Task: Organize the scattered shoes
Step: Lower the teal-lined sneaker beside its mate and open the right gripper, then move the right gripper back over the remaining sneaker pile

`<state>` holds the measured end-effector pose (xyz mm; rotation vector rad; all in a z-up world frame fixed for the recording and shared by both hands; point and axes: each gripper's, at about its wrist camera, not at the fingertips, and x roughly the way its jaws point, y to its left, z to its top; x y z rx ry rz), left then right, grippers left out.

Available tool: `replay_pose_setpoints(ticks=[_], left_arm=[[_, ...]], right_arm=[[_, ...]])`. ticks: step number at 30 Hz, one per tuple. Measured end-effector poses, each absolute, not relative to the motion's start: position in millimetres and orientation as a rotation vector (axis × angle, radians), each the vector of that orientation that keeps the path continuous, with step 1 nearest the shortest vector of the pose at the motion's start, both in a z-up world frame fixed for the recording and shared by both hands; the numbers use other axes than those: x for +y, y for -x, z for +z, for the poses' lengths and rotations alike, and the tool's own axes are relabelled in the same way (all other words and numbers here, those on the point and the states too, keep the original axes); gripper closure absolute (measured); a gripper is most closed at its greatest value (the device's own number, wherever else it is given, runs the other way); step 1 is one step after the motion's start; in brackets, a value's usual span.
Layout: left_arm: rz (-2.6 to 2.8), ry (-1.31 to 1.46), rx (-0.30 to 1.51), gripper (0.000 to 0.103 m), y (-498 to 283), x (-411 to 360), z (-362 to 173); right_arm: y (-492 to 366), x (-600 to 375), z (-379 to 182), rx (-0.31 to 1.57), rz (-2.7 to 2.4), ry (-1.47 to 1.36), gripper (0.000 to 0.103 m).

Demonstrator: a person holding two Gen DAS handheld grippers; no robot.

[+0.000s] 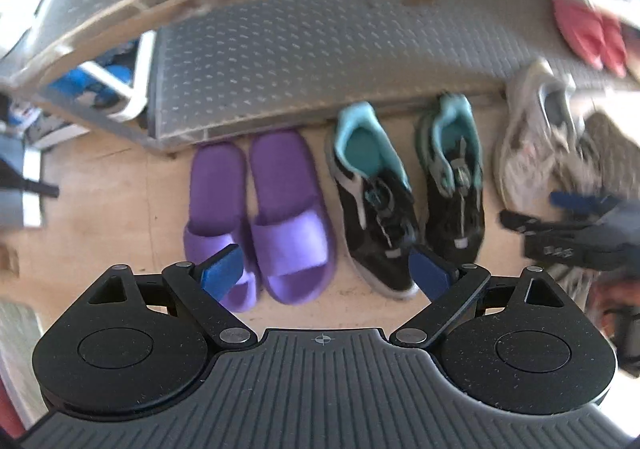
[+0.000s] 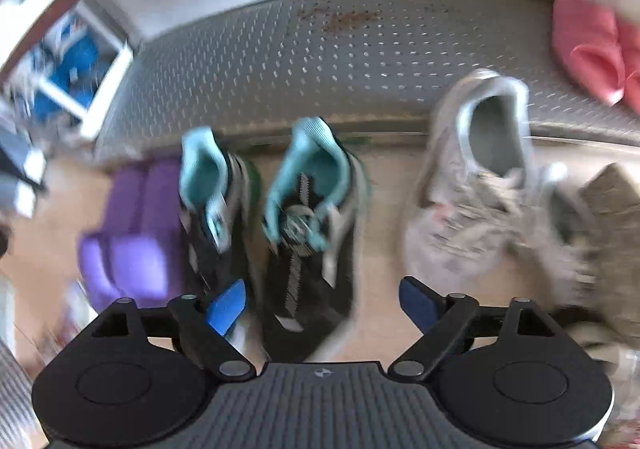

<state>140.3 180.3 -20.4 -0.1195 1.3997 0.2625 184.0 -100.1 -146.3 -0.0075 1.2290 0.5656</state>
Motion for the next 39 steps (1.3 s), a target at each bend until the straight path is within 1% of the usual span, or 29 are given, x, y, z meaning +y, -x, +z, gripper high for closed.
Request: replay_pose_setpoints(ticks=[5, 7, 10, 12, 14, 16, 18, 20, 21, 22, 24, 26, 27, 29, 30, 33, 35, 37, 39], left_arm=[[0.331, 0.141, 1.366, 0.009, -150, 197, -12], [0.323, 0.159, 1.371, 0.009, -153, 200, -11], [0.309, 0.175, 1.376, 0.009, -154, 201, -10], [0.296, 0.184, 1.374, 0.009, -155, 202, -7], [0.286, 0.185, 1.366, 0.009, -156, 201, -3], [0.277, 0.187, 1.361, 0.009, -155, 200, -1], [0.277, 0.188, 1.358, 0.009, -155, 200, 1], [0.279, 0.176, 1.368, 0.009, -155, 198, -1], [0.277, 0.166, 1.374, 0.009, -155, 196, -2], [0.269, 0.153, 1.381, 0.009, -156, 193, -4], [0.239, 0.123, 1.388, 0.009, -157, 183, -5], [0.199, 0.093, 1.389, 0.009, -158, 171, -4], [0.177, 0.078, 1.388, 0.009, -158, 164, -4], [0.146, 0.042, 1.382, 0.009, -156, 151, -4], [0.133, 0.020, 1.379, 0.009, -154, 144, -6], [0.087, -0.053, 1.374, 0.009, -140, 120, -12], [0.054, -0.075, 1.382, 0.009, -127, 106, -17], [0.020, -0.053, 1.438, 0.009, -102, 92, -24], [0.008, -0.041, 1.469, 0.009, -82, 85, -27]], right_arm=[[-196, -61, -193, 1.263, 0.544, 0.058, 0.011], [-198, -43, -219, 1.304, 0.541, 0.151, 0.014], [-199, -27, -249, 1.362, 0.534, 0.196, 0.017], [-199, -22, -254, 1.374, 0.495, 0.174, 0.018], [-197, -14, -253, 1.360, 0.444, 0.132, 0.025], [-191, 1, -249, 1.347, 0.456, 0.150, 0.027], [-187, 16, -246, 1.342, 0.473, 0.181, 0.027], [-191, 24, -249, 1.369, 0.418, 0.171, 0.021], [-194, 24, -252, 1.386, 0.417, 0.166, 0.020], [-198, 21, -251, 1.407, 0.426, 0.161, 0.022], [-199, 12, -239, 1.423, 0.444, 0.151, 0.023], [-193, -2, -219, 1.398, 0.457, 0.149, 0.014], [-189, -12, -206, 1.384, 0.465, 0.147, 0.014], [-176, -46, -166, 1.382, 0.494, 0.143, 0.014], [-172, -57, -154, 1.384, 0.488, 0.139, 0.014], [-138, -133, -77, 1.385, 0.444, 0.102, 0.011], [-113, -175, -48, 1.348, 0.409, 0.017, 0.003], [-75, -223, -24, 1.280, 0.383, -0.134, 0.002], [-50, -254, -33, 1.247, 0.358, -0.262, 0.002]])
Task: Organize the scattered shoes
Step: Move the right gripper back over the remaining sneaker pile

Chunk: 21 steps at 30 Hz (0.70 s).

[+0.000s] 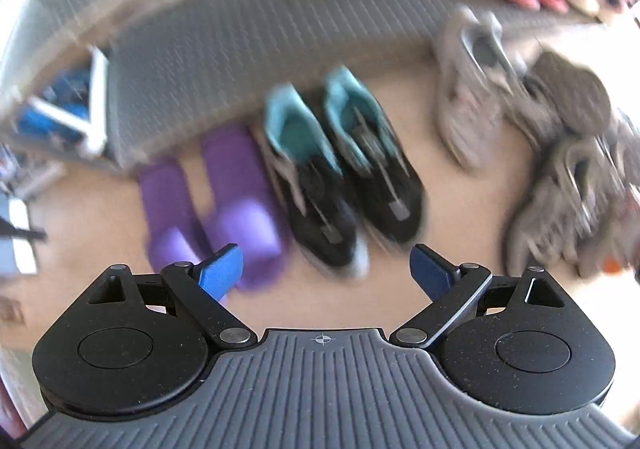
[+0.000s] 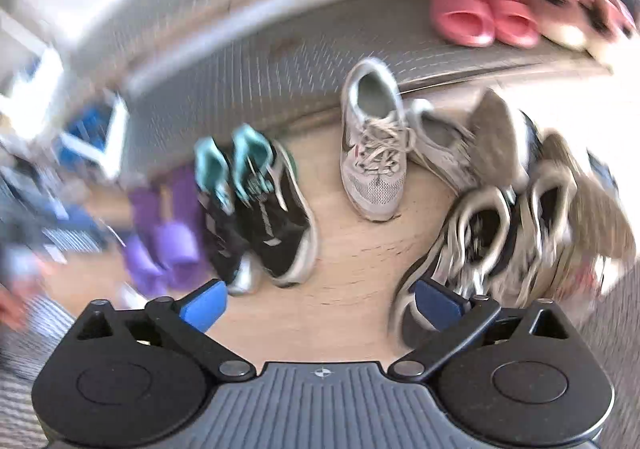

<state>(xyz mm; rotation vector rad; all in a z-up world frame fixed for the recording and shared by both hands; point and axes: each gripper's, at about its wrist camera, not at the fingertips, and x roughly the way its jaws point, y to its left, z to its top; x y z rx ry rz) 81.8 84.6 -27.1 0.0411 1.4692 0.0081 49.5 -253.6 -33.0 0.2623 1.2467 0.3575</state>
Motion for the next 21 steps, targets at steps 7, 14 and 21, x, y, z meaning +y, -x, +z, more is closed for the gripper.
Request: replay_pose_setpoints(ticks=[7, 14, 21], left_arm=[[-0.007, 0.031, 1.499, 0.009, 31, 35, -27], [0.015, 0.015, 1.398, 0.009, 64, 18, -2], [0.068, 0.038, 1.463, 0.009, 56, 34, -17]], right_arm=[[-20, -239, -80, 1.378, 0.344, -0.151, 0.012], [-9, -242, -67, 1.335, 0.340, -0.189, 0.007], [-9, -241, -70, 1.343, 0.298, -0.115, 0.007]])
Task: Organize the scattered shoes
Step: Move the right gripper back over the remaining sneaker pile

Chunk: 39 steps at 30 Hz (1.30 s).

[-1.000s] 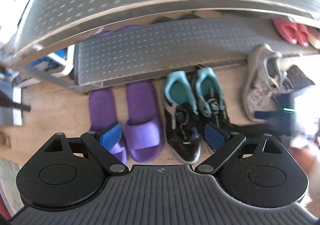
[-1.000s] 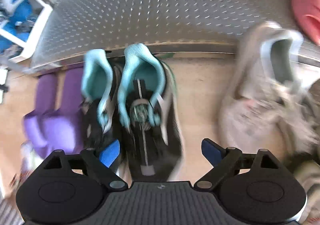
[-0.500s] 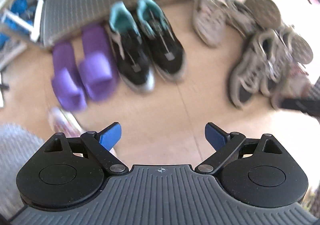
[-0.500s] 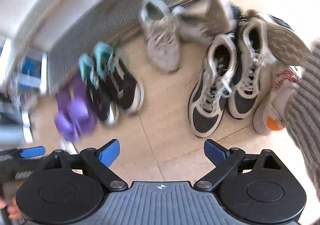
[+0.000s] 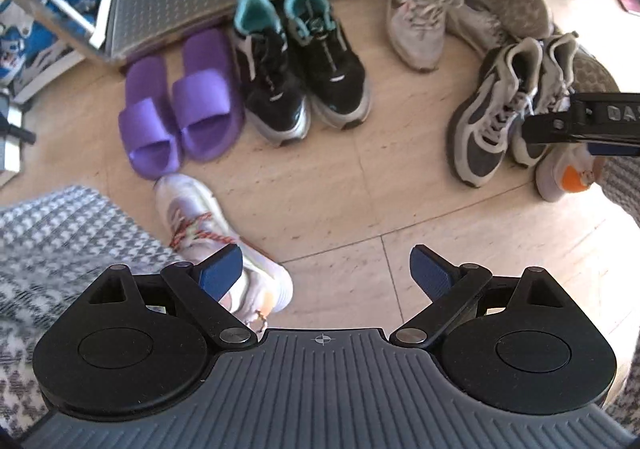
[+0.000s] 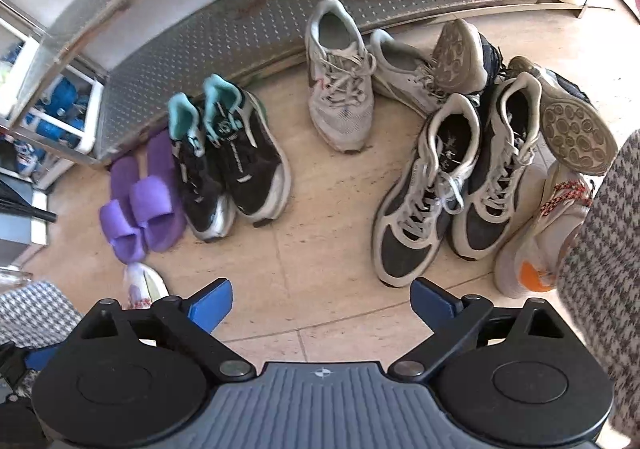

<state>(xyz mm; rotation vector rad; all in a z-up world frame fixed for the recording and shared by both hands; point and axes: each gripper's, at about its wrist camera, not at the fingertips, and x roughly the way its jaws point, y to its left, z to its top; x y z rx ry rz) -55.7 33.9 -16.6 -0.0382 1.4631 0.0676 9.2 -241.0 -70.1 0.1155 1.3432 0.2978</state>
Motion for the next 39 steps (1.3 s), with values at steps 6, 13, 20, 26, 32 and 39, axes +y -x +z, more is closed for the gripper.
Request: replay_pose_setpoints(ticks=[6, 13, 20, 26, 32, 39], left_arm=[[0.042, 0.042, 1.481, 0.009, 28, 31, -8], [-0.069, -0.109, 1.389, 0.009, -65, -3, 27], [-0.160, -0.142, 1.298, 0.009, -147, -26, 18], [-0.105, -0.167, 1.323, 0.009, -162, -22, 6], [0.006, -0.116, 1.388, 0.009, -172, -7, -11], [0.061, -0.102, 1.423, 0.009, -161, -3, -23]], right_arm=[[-28, -238, -70, 1.359, 0.256, -0.037, 0.007], [-77, -235, -35, 1.279, 0.295, -0.010, 0.007], [-123, -251, -20, 1.305, 0.279, -0.022, 0.006], [-152, -266, -54, 1.318, 0.224, -0.113, 0.010], [-198, -252, -44, 1.313, 0.228, -0.283, 0.010], [-214, -227, -26, 1.208, 0.111, -0.234, 0.007]])
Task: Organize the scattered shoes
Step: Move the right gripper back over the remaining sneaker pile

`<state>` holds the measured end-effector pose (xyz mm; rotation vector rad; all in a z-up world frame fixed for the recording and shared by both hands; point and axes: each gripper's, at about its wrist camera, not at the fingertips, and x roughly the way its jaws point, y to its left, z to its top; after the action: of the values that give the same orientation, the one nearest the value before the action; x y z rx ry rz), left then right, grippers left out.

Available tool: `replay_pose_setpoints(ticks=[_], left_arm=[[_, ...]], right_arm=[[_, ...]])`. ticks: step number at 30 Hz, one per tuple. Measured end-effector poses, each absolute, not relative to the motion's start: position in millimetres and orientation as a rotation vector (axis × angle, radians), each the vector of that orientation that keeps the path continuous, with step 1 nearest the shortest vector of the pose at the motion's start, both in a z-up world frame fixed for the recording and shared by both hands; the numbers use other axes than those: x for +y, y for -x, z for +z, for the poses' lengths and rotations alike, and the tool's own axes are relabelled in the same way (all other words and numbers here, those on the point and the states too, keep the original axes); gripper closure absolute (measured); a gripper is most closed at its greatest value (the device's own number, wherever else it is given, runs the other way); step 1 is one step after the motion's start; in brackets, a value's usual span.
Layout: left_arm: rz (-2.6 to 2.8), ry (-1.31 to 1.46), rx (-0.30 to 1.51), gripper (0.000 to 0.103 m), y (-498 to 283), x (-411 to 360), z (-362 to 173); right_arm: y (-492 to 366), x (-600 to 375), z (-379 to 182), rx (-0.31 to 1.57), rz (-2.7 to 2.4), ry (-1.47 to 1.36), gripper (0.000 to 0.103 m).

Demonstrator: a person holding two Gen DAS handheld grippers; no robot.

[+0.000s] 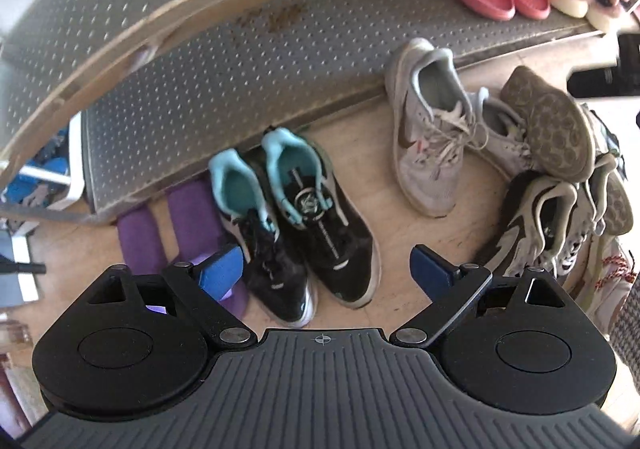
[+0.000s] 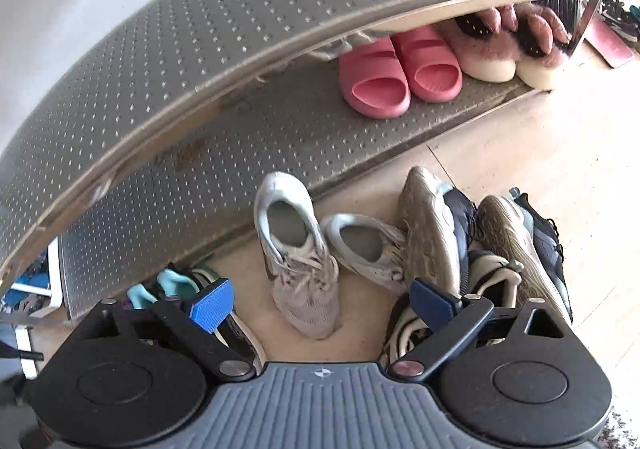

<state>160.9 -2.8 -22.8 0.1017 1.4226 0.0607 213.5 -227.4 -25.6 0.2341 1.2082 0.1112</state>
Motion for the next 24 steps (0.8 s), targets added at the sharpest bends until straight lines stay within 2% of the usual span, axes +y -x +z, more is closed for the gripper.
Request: replay_pose_setpoints(ticks=[7, 13, 19, 21, 22, 23, 24], left_arm=[[0.018, -0.092, 1.405, 0.009, -148, -15, -14], [-0.072, -0.085, 1.339, 0.008, -153, -27, 8], [0.011, -0.105, 1.344, 0.008, -166, -5, 0], [0.018, -0.099, 1.348, 0.008, -170, 2, -2], [0.027, -0.093, 1.354, 0.008, -173, 6, -4], [0.033, -0.086, 1.359, 0.008, -175, 9, -5], [0.040, -0.079, 1.362, 0.008, -176, 12, -6]], right_arm=[[-198, -203, -14, 1.138, 0.208, -0.191, 0.007], [-199, -232, -8, 1.080, 0.113, -0.144, 0.007], [-216, -263, -25, 1.097, 0.029, -0.089, 0.008], [-221, -264, -35, 1.137, 0.049, -0.095, 0.017], [-226, -262, -45, 1.171, 0.085, -0.097, 0.034], [-231, -258, -55, 1.205, 0.134, -0.097, 0.058], [-235, -251, -64, 1.232, 0.180, -0.088, 0.069]])
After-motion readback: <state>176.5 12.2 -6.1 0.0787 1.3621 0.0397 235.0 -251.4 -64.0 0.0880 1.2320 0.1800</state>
